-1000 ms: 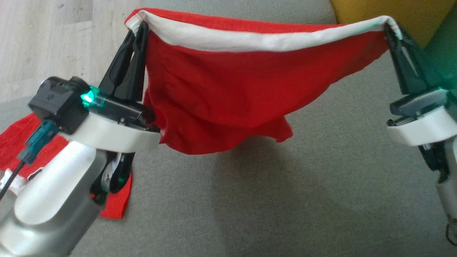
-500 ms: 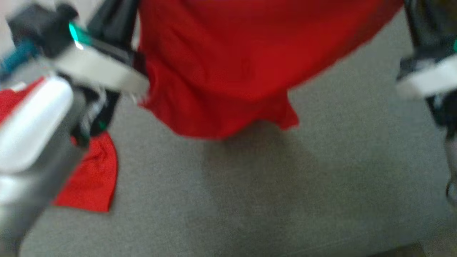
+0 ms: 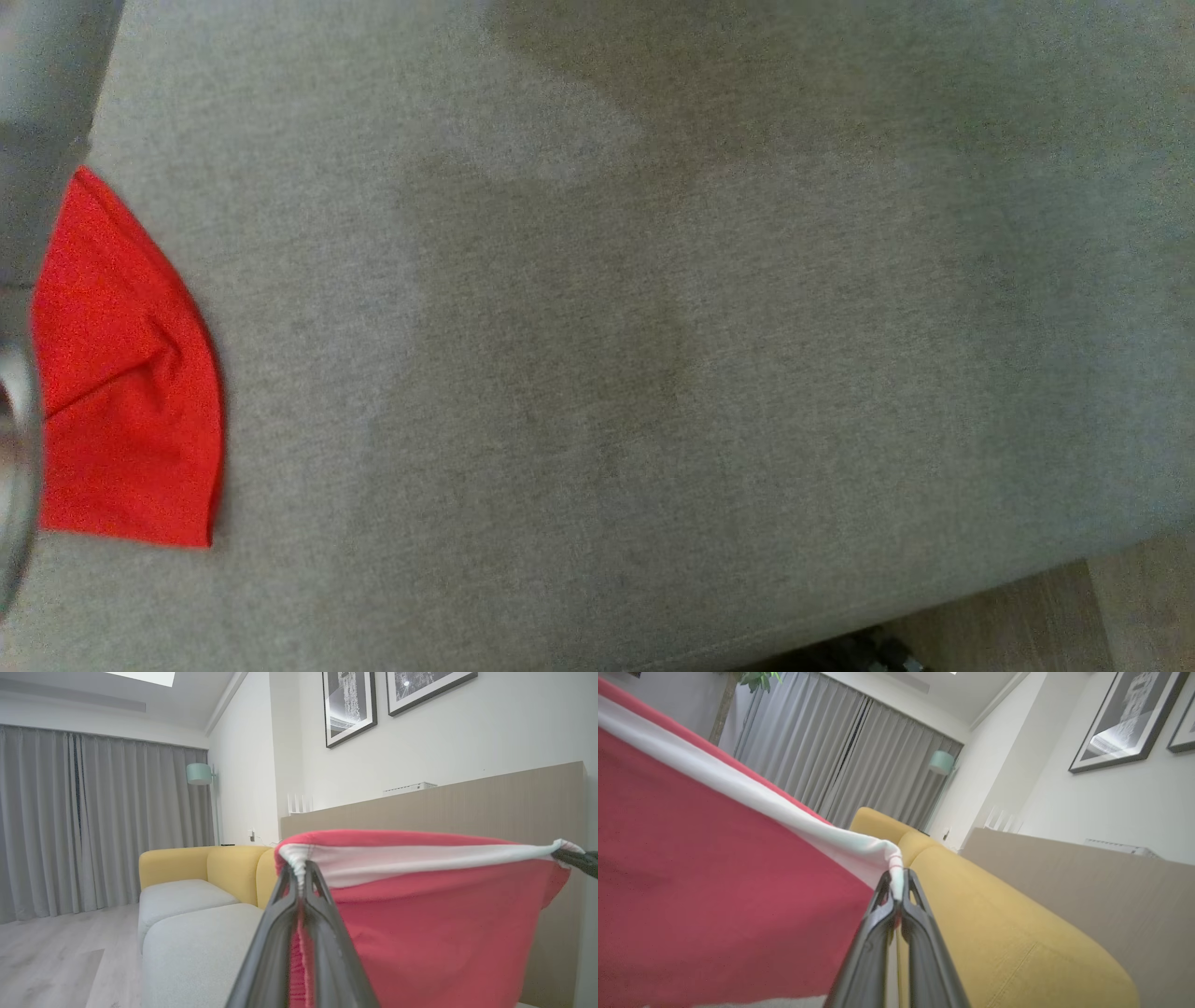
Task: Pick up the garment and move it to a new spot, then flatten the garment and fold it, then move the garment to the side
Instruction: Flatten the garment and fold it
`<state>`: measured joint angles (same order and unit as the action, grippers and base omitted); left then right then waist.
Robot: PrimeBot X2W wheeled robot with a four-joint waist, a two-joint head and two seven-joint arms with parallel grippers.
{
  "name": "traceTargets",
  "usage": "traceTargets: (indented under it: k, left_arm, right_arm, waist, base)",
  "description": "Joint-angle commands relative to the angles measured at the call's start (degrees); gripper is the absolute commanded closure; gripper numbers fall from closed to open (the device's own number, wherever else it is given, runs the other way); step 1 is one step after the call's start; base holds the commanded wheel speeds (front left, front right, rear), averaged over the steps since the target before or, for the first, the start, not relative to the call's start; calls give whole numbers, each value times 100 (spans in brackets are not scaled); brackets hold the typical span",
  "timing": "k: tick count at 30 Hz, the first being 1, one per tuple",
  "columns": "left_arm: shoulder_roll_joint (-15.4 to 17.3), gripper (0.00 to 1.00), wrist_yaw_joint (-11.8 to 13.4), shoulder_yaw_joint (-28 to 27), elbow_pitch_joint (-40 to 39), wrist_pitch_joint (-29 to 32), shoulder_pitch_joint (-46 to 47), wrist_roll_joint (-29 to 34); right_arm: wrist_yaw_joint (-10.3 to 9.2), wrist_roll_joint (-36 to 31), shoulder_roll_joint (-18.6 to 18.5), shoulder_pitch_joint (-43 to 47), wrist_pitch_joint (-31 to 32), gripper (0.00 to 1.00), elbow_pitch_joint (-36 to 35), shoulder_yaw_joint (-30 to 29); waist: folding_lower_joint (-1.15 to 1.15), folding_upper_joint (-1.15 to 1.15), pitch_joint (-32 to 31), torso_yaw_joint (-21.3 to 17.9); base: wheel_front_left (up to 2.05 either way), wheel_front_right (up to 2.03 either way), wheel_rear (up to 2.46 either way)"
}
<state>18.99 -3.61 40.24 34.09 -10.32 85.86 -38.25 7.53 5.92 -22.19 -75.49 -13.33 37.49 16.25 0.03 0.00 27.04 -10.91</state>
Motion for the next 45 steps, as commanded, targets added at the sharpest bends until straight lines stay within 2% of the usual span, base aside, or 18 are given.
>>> traceTargets:
  k: [1,3,5,9,12,19,25,31,37,45]
  left_arm:
    - [60,100,-43,-257,122,-156,306,7]
    - [-173,100,-174,-360,415,-247,240,-283]
    - [-264,100,-258,-307,636,-316,130,-342]
    - [-427,100,-360,-46,932,-434,-563,-380]
    - [-444,100,-376,110,948,-450,-947,-392]
    - [-261,100,-386,732,381,-465,-2273,-631]
    - [128,100,-387,986,-226,-466,-3214,-712]
    - [323,100,-387,1288,-609,-467,-3996,-713]
    - [414,100,-328,1472,-877,-467,-4654,-719]
    - [510,100,-43,1519,-1497,-467,-5535,-857]
  right_arm:
    - [-4,-60,74,-87,-87,100,58,-105]
    - [-4,-93,166,-44,-133,100,273,-82]
    - [-4,-44,238,130,-152,100,466,49]
    - [-4,161,125,758,-164,100,925,798]
    - [-4,332,30,992,-164,100,1114,1112]
    - [-4,1235,-414,1643,-88,100,1371,2446]
    - [-4,2213,-993,2114,274,100,996,3565]
    - [-4,3062,-1627,2560,746,100,470,4476]
    - [-4,3741,-2055,2911,1067,100,67,5083]
    - [-4,4366,-2516,3306,1268,100,-597,5485]
  waist:
    - [-3,0,183,36]
    - [-3,0,207,55]
    - [-3,0,226,98]
    - [-3,0,168,231]
    - [-3,0,89,283]
    - [-3,0,-321,439]
    - [-3,0,-762,535]
    - [-3,0,-1210,608]
    - [-3,0,-1632,557]
    - [-3,0,-2166,378]
  base:
    - [0,0,0]
    - [0,0,0]
    - [0,0,0]
    - [0,0,0]
    - [0,0,0]
    - [0,0,0]
    - [0,0,0]
    - [0,0,0]
    - [0,0,0]
    - [0,0,0]
